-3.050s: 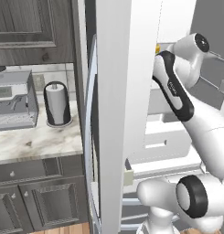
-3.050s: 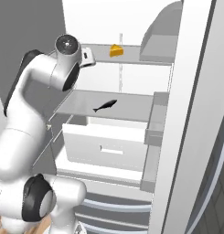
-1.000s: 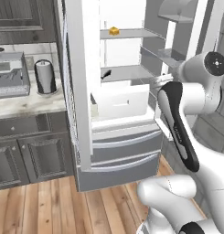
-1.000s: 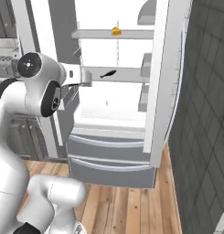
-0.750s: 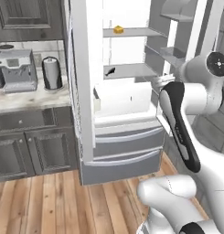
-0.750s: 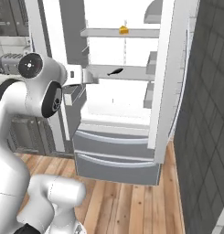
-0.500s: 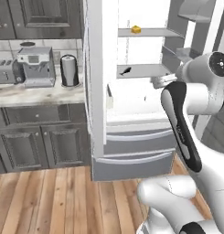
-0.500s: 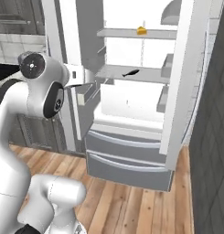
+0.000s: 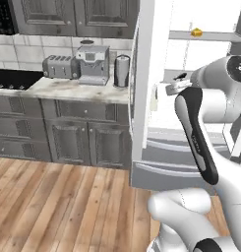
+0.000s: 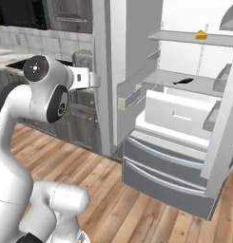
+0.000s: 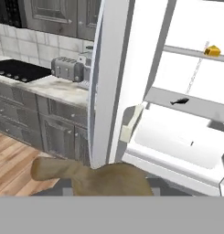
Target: Take the cheese, fish, and garlic from the fridge and place them on the plate on the dining counter to create an appetizer plate.
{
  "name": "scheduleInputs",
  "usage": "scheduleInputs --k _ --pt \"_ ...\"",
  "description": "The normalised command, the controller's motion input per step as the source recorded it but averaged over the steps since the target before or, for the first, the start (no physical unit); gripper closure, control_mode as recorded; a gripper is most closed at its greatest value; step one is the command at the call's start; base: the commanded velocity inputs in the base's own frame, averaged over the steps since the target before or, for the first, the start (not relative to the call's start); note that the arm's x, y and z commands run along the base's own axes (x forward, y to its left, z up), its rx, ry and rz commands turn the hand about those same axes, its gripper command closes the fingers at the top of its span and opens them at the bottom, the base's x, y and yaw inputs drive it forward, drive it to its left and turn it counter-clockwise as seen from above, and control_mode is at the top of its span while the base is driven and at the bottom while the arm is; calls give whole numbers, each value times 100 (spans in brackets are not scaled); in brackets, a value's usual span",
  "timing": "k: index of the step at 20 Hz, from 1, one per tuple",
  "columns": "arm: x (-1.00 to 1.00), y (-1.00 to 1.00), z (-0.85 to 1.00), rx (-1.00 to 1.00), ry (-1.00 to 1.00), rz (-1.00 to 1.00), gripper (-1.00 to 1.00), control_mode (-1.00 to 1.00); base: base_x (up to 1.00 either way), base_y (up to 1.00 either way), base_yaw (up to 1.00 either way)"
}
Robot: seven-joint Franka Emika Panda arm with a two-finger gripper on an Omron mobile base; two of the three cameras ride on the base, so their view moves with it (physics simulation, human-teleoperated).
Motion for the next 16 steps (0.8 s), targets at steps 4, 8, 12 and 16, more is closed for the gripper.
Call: scheduleInputs --k 4,8,12,16 --pt "0 0 0 0 0 0 100 100 -42 23 45" --pt "0 0 0 0 0 0 100 100 -31 27 46" --pt "0 0 0 0 0 0 100 100 -13 30 46" --pt "0 0 0 0 0 0 100 100 -5 35 46"
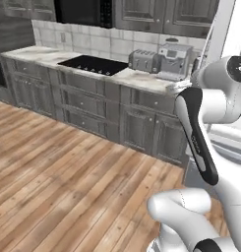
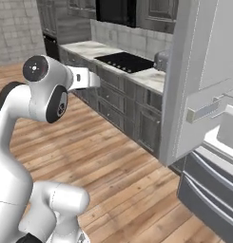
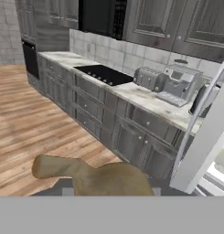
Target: Take the cheese, fish, and garlic from the fridge and place them on the plate on the dining counter to create an appetizer plate.
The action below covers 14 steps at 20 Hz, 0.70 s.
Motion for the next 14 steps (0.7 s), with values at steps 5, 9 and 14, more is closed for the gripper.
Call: scheduleInputs --k 5,9,14 --pt "0 0 0 0 0 0 100 100 -1 41 46" --pt "0 0 0 0 0 0 100 100 0 40 46" --pt "0 0 0 0 0 0 100 100 0 37 47"
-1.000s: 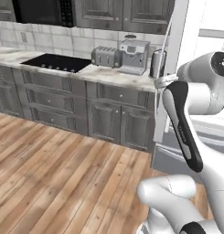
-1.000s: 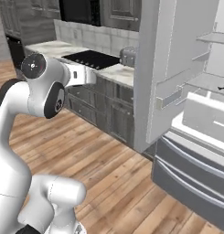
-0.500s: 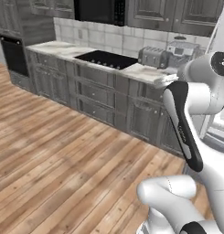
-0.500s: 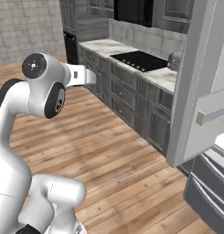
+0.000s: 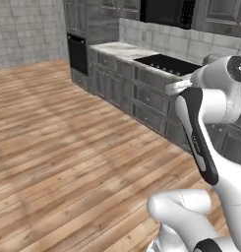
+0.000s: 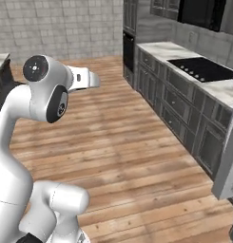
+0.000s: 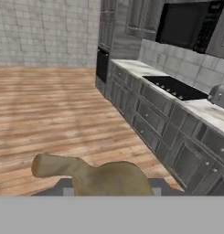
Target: Take the cheese, fish, and garlic from the fridge and place them on the plate on the dining counter to create an appetizer plate.
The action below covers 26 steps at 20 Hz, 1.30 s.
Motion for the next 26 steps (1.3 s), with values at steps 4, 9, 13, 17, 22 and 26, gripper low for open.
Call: scheduleInputs --k 4,9,13,17,22,26 --pt "0 0 0 0 0 0 100 100 0 34 45" --pt "0 0 0 0 0 0 100 100 0 52 40" --pt "0 0 0 0 0 0 100 100 14 84 32" --pt "0 0 0 0 0 0 100 100 36 100 24" --pt "0 0 0 0 0 0 100 100 54 100 17" --pt "0 0 0 0 0 0 100 100 42 100 13"
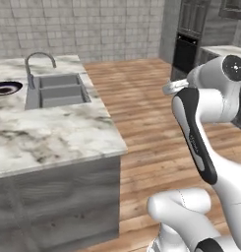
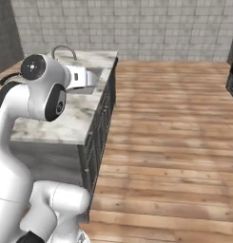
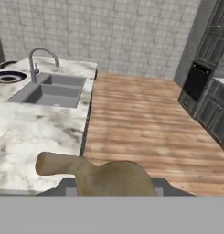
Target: Take the cheese, fish, and garlic from the fridge and place them on the plate on the dining counter to create an appetizer plate.
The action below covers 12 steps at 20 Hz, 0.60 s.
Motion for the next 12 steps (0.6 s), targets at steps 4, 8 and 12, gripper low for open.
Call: scheduleInputs --k 4,8,12 --pt "0 0 0 0 0 0 100 100 2 100 16" --pt "0 0 0 0 0 0 100 100 0 100 15" --pt "0 0 0 0 0 0 100 100 0 100 12"
